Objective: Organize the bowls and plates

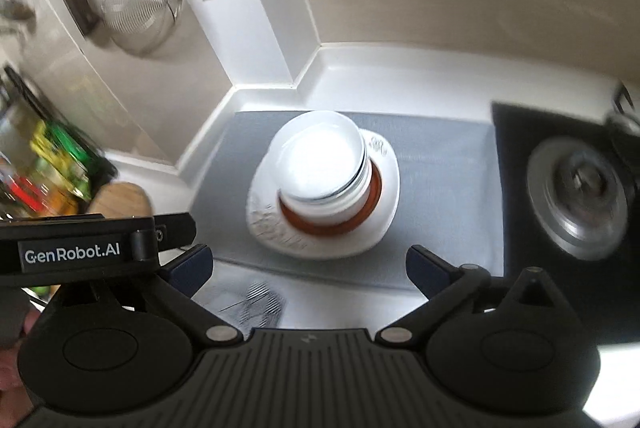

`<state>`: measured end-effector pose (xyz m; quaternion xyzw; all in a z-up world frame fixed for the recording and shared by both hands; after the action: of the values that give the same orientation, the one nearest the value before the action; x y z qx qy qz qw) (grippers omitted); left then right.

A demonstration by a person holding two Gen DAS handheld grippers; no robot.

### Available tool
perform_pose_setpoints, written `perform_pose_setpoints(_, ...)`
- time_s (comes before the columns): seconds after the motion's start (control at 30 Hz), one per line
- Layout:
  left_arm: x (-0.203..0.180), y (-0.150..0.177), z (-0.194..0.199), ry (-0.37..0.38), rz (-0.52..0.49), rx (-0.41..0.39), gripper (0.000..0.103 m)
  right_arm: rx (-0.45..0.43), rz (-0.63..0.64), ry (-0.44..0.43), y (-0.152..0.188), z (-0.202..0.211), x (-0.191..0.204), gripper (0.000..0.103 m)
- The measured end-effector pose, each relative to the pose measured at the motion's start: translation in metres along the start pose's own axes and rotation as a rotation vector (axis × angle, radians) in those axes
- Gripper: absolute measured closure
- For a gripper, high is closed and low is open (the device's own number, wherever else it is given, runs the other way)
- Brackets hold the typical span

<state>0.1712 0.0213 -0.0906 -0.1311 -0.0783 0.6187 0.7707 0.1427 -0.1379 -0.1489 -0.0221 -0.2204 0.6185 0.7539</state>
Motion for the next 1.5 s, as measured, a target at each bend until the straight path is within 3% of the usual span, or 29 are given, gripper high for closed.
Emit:
perform_pose_setpoints(0.1,-0.002,0.009,0.038,-0.032,-0.039,-0.024,0.011,-0.036,-0.031,0.031,0.016,0.039,0.016,0.000)
perform_pose_setpoints(0.27,-0.008,0.024,0.088,-0.105,-0.079,-0.126,0.011,-0.125,-0.060,0.178,0.036,0.096,0.049,0.000)
perform_pose_setpoints(0.43,-0.001,0.033,0.115,-0.078,-0.088,-0.170,0.011,-0.209,-0.127,0.260,0.057,0.131,0.070,0.000)
perform_pose_setpoints(0.57,-0.002,0.036,0.121,-0.095,-0.137,-0.147,0.012,-0.195,-0.147,0.289,0.063,0.136,0.074,0.000)
perform_pose_setpoints(0.77,-0.002,0.044,0.126,-0.094,-0.177,-0.197,0.013,-0.201,-0.150,0.311,0.069,0.137,0.081,0.000)
perform_pose_setpoints(1.0,-0.001,0.044,0.124,-0.063,-0.167,-0.172,0.013,-0.175,-0.153,0.312,0.068,0.134,0.082,0.000)
perform_pose_setpoints(1.5,-0.001,0.044,0.115,-0.095,-0.164,-0.129,0.008,-0.139,-0.144,0.294,0.067,0.125,0.079,0.000)
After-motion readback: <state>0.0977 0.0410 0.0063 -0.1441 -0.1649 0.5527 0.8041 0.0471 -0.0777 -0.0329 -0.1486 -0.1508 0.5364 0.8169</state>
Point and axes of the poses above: each gripper's, at about its wrist camera, not at the fingertips, and z roughly against the way its jaws point, x to its left, y to its underside, the point moved 3 cm from there along -z, roughly the way its jaws point, and after that the axes turned 15 degrees about x, right-handed, at the moved point
